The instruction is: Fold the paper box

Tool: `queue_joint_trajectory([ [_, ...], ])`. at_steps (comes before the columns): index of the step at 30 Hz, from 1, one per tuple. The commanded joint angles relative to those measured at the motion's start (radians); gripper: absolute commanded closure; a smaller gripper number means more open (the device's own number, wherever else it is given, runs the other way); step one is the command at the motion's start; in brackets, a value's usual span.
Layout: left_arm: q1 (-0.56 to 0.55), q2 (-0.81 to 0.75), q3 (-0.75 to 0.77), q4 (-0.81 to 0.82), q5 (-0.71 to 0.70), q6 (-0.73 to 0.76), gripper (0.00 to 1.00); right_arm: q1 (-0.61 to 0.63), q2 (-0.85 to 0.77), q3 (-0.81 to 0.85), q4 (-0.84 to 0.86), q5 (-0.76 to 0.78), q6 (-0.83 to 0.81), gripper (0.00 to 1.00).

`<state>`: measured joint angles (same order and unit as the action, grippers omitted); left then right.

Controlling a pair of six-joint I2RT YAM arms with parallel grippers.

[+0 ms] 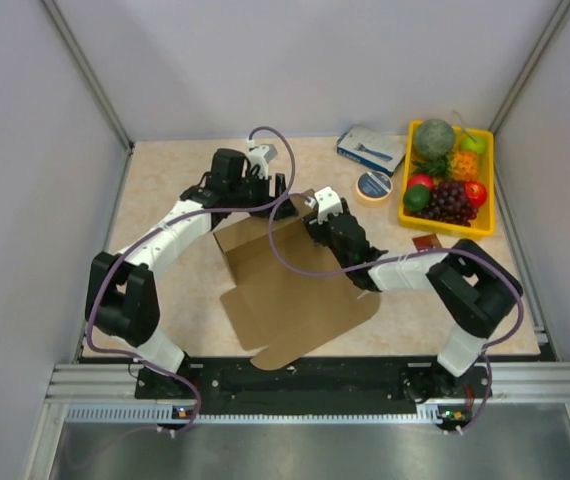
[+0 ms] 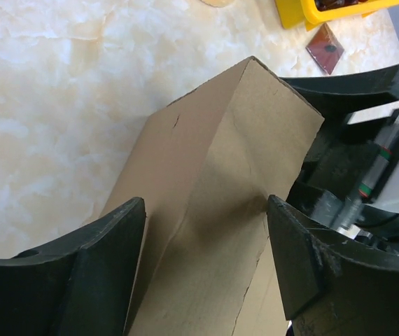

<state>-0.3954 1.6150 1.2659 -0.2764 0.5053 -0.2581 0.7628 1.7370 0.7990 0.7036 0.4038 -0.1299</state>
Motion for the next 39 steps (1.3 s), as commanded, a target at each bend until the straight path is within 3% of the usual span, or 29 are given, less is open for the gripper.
queue_joint_trajectory([
  [1, -0.003, -0.05, 0.059, -0.043, -0.066, 0.023, 0.25, -0.01, -0.145, -0.052, -0.056, -0.04, 0.006, 0.36],
  [5, 0.013, -0.095, 0.087, -0.059, -0.12, 0.031, 0.22, -0.01, -0.313, -0.128, -0.144, -0.025, 0.044, 0.22],
  [9, 0.029, -0.127, 0.121, -0.113, -0.169, 0.046, 0.21, -0.016, -0.469, -0.165, -0.396, -0.002, 0.122, 0.14],
  [12, 0.035, -0.202, 0.095, -0.155, -0.255, 0.02, 0.21, -0.063, -0.575, -0.147, -0.639, -0.051, 0.304, 0.11],
  [15, 0.036, -0.366, -0.034, -0.163, -0.523, -0.065, 0.24, -0.193, -0.605, -0.088, -0.811, -0.377, 0.366, 0.07],
  [19, 0.036, -0.7, -0.383, -0.005, -0.646, -0.125, 0.21, -0.264, -0.541, 0.04, -1.038, -0.428, 0.427, 0.07],
  [20, 0.036, -0.821, -0.47, 0.005, -0.624, -0.133, 0.17, -0.267, -0.53, 0.054, -1.106, -0.409, 0.459, 0.07],
  [23, 0.033, -0.956, -0.499, -0.11, -0.579, -0.155, 0.17, -0.313, -0.492, 0.069, -1.222, -0.456, 0.545, 0.07],
  [25, 0.035, -0.989, -0.481, -0.215, -0.51, -0.141, 0.19, -0.405, -0.484, 0.03, -1.231, -0.592, 0.582, 0.1],
  [26, 0.033, -1.006, -0.474, -0.248, -0.405, -0.135, 0.2, -0.421, -0.485, -0.022, -1.228, -0.662, 0.598, 0.11],
  [29, 0.033, -1.033, -0.45, -0.331, -0.271, -0.128, 0.25, -0.439, -0.52, -0.104, -1.244, -0.597, 0.593, 0.13],
  [33, 0.033, -1.05, -0.49, -0.267, 0.009, -0.2, 0.27, -0.438, -0.56, -0.161, -1.225, -0.637, 0.651, 0.17],
  [36, 0.017, -1.046, -0.507, -0.228, 0.07, -0.214, 0.27, -0.441, -0.647, -0.199, -1.204, -0.539, 0.746, 0.18],
  [39, -0.052, -1.024, -0.494, -0.228, 0.043, -0.198, 0.27, -0.445, -0.65, -0.247, -1.141, -0.566, 0.77, 0.24],
])
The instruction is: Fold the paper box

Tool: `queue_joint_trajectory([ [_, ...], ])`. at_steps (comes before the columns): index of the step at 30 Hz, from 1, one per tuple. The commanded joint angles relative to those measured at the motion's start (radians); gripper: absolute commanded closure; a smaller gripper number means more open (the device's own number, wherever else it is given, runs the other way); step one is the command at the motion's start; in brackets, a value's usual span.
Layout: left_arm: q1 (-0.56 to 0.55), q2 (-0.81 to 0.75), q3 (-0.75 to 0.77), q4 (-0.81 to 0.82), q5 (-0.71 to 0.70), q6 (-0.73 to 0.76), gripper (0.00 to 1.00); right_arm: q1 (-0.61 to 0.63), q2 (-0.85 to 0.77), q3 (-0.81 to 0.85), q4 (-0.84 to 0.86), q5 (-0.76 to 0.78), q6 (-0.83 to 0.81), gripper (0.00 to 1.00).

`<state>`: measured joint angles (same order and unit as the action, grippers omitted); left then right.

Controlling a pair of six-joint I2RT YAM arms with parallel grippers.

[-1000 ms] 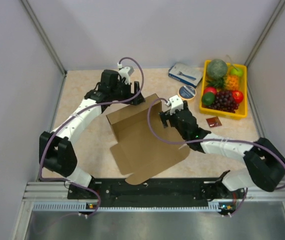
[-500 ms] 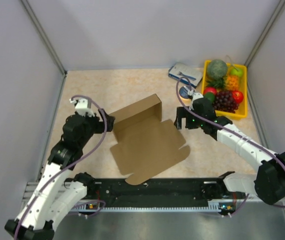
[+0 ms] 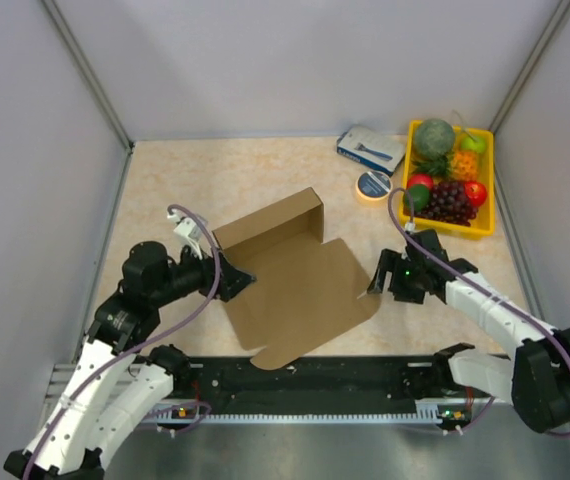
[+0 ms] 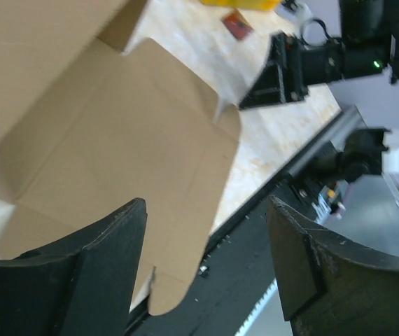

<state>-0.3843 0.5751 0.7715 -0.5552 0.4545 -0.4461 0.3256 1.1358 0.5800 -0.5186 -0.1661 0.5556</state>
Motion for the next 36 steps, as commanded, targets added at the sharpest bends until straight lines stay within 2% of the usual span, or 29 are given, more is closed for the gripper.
queue_joint_trajectory([
  [1, -0.106, 0.023, 0.003, 0.055, 0.072, -0.009, 0.27, -0.011, -0.019, -0.031, 0.1, -0.01, 0.072, 0.25],
  [3, -0.152, 0.028, 0.0, 0.09, 0.056, -0.014, 0.27, -0.01, -0.005, -0.061, 0.149, -0.065, 0.056, 0.25],
  [6, -0.238, 0.049, -0.005, 0.13, 0.033, -0.017, 0.26, -0.01, -0.015, -0.115, 0.248, -0.116, 0.063, 0.32],
  [9, -0.332, 0.104, 0.018, 0.132, -0.019, 0.003, 0.27, -0.01, 0.005, -0.146, 0.307, -0.168, 0.049, 0.43],
  [12, -0.444, 0.167, 0.031, 0.135, -0.114, 0.047, 0.27, -0.01, 0.027, -0.173, 0.36, -0.181, 0.029, 0.48],
  [15, -0.565, 0.253, 0.054, 0.143, -0.275, 0.108, 0.25, -0.008, 0.05, -0.187, 0.414, -0.217, 0.026, 0.65],
  [16, -0.643, 0.314, 0.066, 0.144, -0.337, 0.125, 0.24, -0.01, 0.047, -0.187, 0.416, -0.237, 0.044, 0.82],
  [17, -0.686, 0.35, 0.08, 0.141, -0.405, 0.144, 0.23, -0.01, 0.042, -0.174, 0.414, -0.252, 0.061, 0.9],
  [18, -0.729, 0.388, 0.092, 0.14, -0.55, 0.186, 0.2, -0.01, 0.023, -0.163, 0.408, -0.272, 0.082, 0.97],
  [19, -0.799, 0.463, 0.106, 0.153, -0.604, 0.205, 0.18, -0.01, 0.009, -0.146, 0.363, -0.294, 0.13, 1.0],
  [22, -0.86, 0.616, 0.147, 0.176, -0.739, 0.254, 0.02, -0.01, -0.033, -0.06, 0.239, -0.299, 0.197, 1.0],
  [24, -0.886, 0.682, 0.176, 0.17, -0.798, 0.295, 0.02, -0.01, -0.045, 0.01, 0.183, -0.314, 0.216, 1.0],
  [25, -0.916, 0.737, 0.186, 0.175, -0.857, 0.314, 0.02, -0.01, -0.059, 0.027, 0.171, -0.334, 0.254, 1.0],
  [28, -0.952, 0.819, 0.235, 0.175, -0.919, 0.366, 0.02, -0.01, -0.08, 0.046, 0.169, -0.357, 0.32, 1.0],
  [33, -0.966, 0.9, 0.304, 0.135, -0.965, 0.386, 0.03, -0.011, -0.094, 0.067, 0.164, -0.377, 0.366, 1.0],
  [35, -0.966, 0.95, 0.316, 0.101, -1.081, 0.365, 0.04, -0.01, -0.1, 0.075, 0.166, -0.38, 0.383, 1.0],
  [36, -0.966, 0.977, 0.322, 0.094, -1.112, 0.371, 0.08, -0.011, -0.105, 0.076, 0.163, -0.377, 0.385, 1.0],
])
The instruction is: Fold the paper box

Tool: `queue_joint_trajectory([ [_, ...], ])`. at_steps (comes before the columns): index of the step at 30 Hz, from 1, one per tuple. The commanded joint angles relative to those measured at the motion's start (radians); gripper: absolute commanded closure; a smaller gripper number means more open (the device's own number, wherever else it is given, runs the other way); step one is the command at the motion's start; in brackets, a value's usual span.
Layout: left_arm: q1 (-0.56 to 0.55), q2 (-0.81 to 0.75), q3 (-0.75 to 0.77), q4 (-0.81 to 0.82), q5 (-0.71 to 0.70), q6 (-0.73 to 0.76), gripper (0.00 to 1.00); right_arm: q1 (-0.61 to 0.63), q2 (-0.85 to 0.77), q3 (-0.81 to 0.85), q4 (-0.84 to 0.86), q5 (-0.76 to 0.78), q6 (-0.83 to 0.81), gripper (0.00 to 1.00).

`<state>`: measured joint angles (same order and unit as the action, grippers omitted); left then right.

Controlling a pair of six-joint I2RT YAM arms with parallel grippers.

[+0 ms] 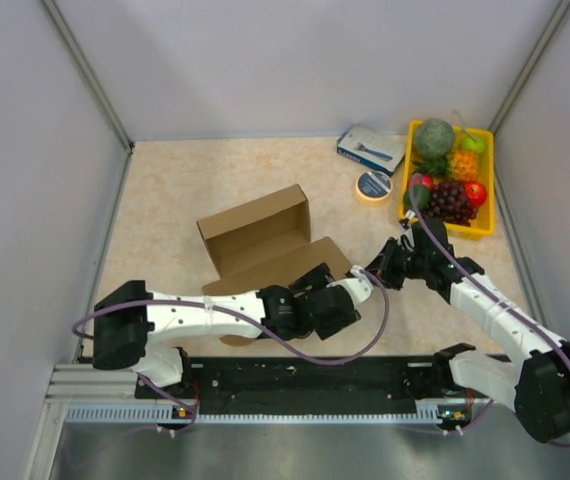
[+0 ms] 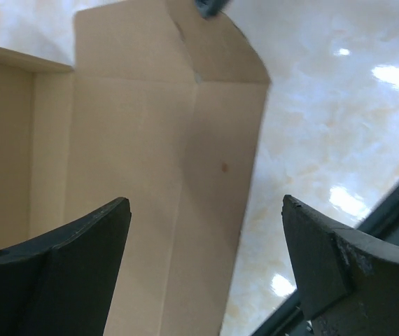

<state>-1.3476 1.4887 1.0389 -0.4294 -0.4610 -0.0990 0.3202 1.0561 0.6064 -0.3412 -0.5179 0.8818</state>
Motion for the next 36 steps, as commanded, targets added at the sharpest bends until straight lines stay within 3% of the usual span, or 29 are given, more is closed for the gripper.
queue_joint_trajectory([
  [1, -0.002, 0.076, 0.056, -0.038, -0.218, 0.022, 0.1, -0.006, -0.028, 0.05, -0.013, -0.028, 0.071, 1.0],
  [2, -0.002, 0.085, 0.059, -0.049, -0.237, 0.027, 0.12, -0.004, -0.033, 0.05, -0.013, -0.031, 0.078, 1.0],
  [9, 0.004, 0.098, 0.07, -0.063, -0.268, 0.07, 0.6, -0.009, -0.071, 0.095, -0.019, -0.044, 0.118, 1.0],
  [10, 0.005, 0.09, 0.07, -0.06, -0.274, 0.073, 0.77, -0.024, -0.067, 0.117, -0.018, -0.06, 0.097, 1.0],
  [11, 0.007, 0.079, 0.076, -0.063, -0.275, 0.082, 0.84, -0.044, -0.065, 0.13, -0.022, -0.074, 0.076, 0.91],
  [12, 0.01, 0.064, 0.082, -0.075, -0.283, 0.082, 0.89, -0.065, -0.068, 0.141, -0.025, -0.083, 0.048, 0.76],
  [13, 0.016, 0.055, 0.09, -0.086, -0.294, 0.076, 0.96, -0.091, -0.094, 0.165, -0.069, -0.049, -0.017, 0.49],
  [16, 0.036, 0.001, 0.099, -0.109, -0.28, 0.074, 1.0, -0.249, -0.119, 0.222, -0.178, 0.103, -0.169, 0.21],
  [17, 0.039, -0.014, 0.101, -0.115, -0.272, 0.074, 1.0, -0.35, -0.108, 0.231, -0.215, 0.119, -0.196, 0.2],
  [21, 0.054, -0.091, 0.136, -0.166, -0.235, 0.044, 1.0, -0.372, 0.001, 0.289, -0.274, 0.419, -0.257, 0.15],
  [24, 0.068, -0.128, 0.156, -0.192, -0.202, 0.012, 1.0, -0.385, 0.096, 0.236, -0.14, 0.486, -0.209, 0.16],
  [27, 0.082, -0.136, 0.208, -0.244, -0.163, -0.031, 1.0, -0.437, 0.082, 0.069, 0.078, 0.331, -0.042, 0.29],
  [28, 0.085, -0.134, 0.243, -0.258, -0.154, -0.045, 1.0, -0.444, 0.064, -0.029, 0.243, 0.309, 0.045, 0.35],
  [32, 0.091, -0.119, 0.334, -0.33, -0.131, -0.077, 1.0, -0.472, 0.021, -0.174, 0.49, 0.348, 0.167, 0.36],
  [36, 0.125, -0.096, 0.417, -0.384, -0.064, -0.093, 1.0, -0.527, 0.096, -0.243, 0.643, 0.306, 0.223, 0.36],
])
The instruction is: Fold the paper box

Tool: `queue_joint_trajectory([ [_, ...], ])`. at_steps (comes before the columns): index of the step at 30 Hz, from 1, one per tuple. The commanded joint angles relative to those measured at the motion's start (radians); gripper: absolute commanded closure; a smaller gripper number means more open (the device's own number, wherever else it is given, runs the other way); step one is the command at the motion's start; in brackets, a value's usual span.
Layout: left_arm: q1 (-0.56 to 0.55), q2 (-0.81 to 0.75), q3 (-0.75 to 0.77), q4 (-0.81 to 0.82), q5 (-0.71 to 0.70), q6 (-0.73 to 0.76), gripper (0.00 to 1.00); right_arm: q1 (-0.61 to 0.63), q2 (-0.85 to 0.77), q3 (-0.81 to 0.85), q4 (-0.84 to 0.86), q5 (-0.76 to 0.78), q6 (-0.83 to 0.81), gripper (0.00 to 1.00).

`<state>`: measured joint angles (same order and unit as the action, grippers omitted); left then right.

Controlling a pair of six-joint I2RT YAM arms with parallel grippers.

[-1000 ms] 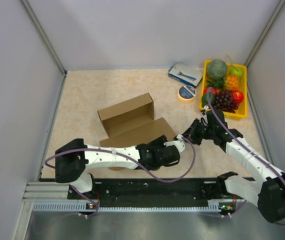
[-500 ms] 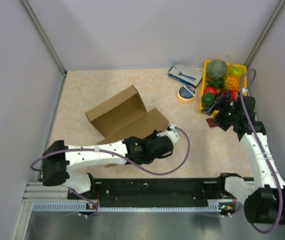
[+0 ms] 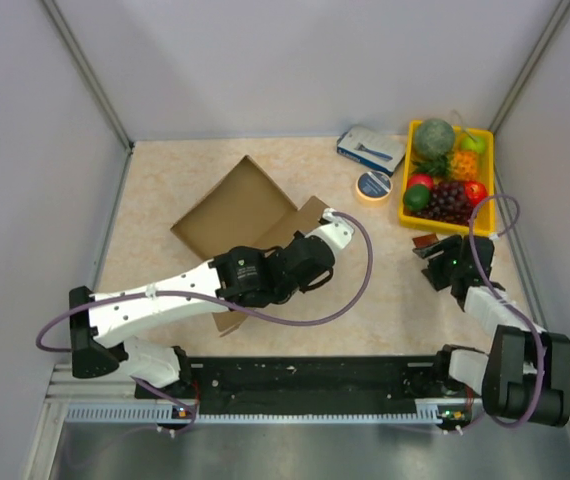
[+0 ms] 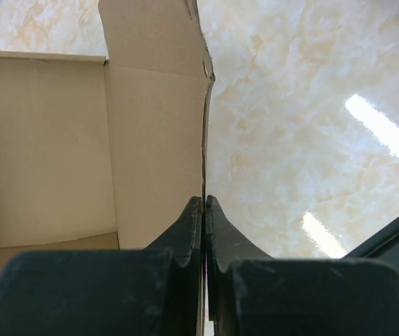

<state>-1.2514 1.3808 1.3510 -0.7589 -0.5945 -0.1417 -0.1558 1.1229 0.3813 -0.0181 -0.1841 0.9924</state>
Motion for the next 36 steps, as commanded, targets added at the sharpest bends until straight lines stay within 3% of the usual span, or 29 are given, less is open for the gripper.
queue_joint_trajectory([
  [1, 0.036, 0.014, 0.121, -0.072, 0.096, -0.056, 1.0, -0.062, 0.07, -0.031, 0.348, -0.056, 0.132, 0.37],
  [8, 0.173, 0.047, 0.29, -0.148, 0.238, -0.177, 1.0, -0.108, 0.21, -0.093, 0.569, -0.086, 0.196, 0.43],
  [14, 0.326, 0.044, 0.381, -0.117, 0.352, -0.297, 1.0, -0.113, 0.302, -0.105, 0.65, -0.086, 0.216, 0.45],
  [20, 0.503, 0.083, 0.396, -0.034, 0.556, -0.441, 1.0, -0.114, 0.393, -0.145, 0.768, -0.052, 0.27, 0.51],
  [27, 0.733, 0.031, 0.164, 0.203, 0.703, -0.72, 1.0, -0.114, 0.463, -0.176, 0.882, -0.022, 0.281, 0.6],
  [32, 0.814, -0.009, 0.051, 0.358, 0.723, -0.855, 1.0, -0.114, 0.517, -0.186, 0.938, -0.012, 0.314, 0.71],
  [35, 0.86, -0.026, 0.024, 0.406, 0.72, -0.915, 1.0, -0.114, 0.541, -0.191, 0.997, -0.023, 0.336, 0.82],
  [36, 0.869, -0.034, -0.007, 0.433, 0.72, -0.933, 1.0, -0.114, 0.552, -0.19, 1.007, -0.026, 0.338, 0.92],
])
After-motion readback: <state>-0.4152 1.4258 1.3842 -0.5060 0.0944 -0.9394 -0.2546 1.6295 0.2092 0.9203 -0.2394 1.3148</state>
